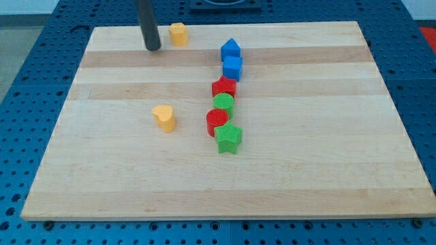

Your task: Slide the yellow hexagon to the top center

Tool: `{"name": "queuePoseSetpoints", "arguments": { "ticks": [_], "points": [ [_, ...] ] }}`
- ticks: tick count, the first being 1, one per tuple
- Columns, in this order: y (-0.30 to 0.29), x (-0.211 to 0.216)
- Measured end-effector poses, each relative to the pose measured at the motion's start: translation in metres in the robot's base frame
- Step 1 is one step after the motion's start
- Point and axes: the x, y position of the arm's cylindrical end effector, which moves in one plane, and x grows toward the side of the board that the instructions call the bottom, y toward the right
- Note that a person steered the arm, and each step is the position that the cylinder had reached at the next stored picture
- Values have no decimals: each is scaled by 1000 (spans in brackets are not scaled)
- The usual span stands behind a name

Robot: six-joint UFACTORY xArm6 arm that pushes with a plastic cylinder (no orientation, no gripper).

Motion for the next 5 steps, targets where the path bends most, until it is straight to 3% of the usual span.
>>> {"name": "queuePoseSetpoints", "arguments": {
  "ticks": [2, 5],
  "points": [
    [26, -24],
    [165, -28]
  ]
}}
